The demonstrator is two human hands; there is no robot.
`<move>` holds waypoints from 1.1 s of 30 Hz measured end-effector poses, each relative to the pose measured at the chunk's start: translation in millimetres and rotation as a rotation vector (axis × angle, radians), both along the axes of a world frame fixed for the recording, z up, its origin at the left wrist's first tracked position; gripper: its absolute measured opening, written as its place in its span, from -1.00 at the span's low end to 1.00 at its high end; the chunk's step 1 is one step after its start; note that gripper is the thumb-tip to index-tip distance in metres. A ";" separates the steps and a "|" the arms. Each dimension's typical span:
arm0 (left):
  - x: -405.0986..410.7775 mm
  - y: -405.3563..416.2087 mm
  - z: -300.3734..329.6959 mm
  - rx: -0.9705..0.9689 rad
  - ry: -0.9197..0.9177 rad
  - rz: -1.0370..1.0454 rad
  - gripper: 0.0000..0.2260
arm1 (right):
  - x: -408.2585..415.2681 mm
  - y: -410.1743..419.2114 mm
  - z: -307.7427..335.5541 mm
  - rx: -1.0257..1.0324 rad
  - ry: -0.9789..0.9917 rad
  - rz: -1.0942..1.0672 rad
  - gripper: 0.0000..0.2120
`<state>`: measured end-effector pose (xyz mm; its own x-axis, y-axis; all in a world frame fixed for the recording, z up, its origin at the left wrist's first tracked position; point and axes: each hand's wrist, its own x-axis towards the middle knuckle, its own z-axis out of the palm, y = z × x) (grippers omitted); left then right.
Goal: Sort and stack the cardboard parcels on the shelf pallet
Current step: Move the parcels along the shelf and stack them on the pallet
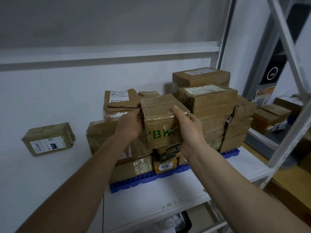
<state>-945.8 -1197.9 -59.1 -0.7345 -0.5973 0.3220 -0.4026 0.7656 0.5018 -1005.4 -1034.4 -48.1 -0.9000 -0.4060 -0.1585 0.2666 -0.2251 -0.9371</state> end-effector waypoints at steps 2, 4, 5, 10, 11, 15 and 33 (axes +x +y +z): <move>-0.2 -3.4 -2.2 -0.018 0.020 0.006 -0.70 | -2.9 -1.7 -1.0 -0.022 -0.043 0.025 -0.70; -1.1 -3.3 -4.7 -0.053 0.035 0.001 -0.71 | -5.0 -2.7 -4.7 -0.044 -0.077 0.032 -0.73; -1.7 -2.5 -6.1 -0.073 0.044 -0.005 -0.71 | -6.0 -3.2 -7.2 -0.043 -0.076 0.027 -0.71; -3.4 -2.8 -10.3 -0.142 0.019 -0.027 -0.74 | -11.3 -7.0 -17.3 -0.027 -0.026 -0.037 -0.75; -3.1 -3.8 -10.7 -0.143 0.017 -0.030 -0.74 | -11.2 -8.7 -19.7 -0.021 -0.016 -0.048 -0.71; -1.1 -4.6 -11.8 -0.122 0.049 -0.027 -0.68 | -7.6 -16.7 -33.4 -0.035 -0.043 -0.090 -0.59; 38.3 -38.7 -7.5 -0.217 0.309 0.464 -0.49 | 13.2 -31.7 -47.9 0.423 0.834 -0.486 -0.44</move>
<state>-907.5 -1236.5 -66.6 -0.2655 -0.7300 0.6298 -0.5800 0.6428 0.5004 -992.2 -1066.1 -96.0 -0.8403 -0.0290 0.5413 -0.5300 0.2537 -0.8092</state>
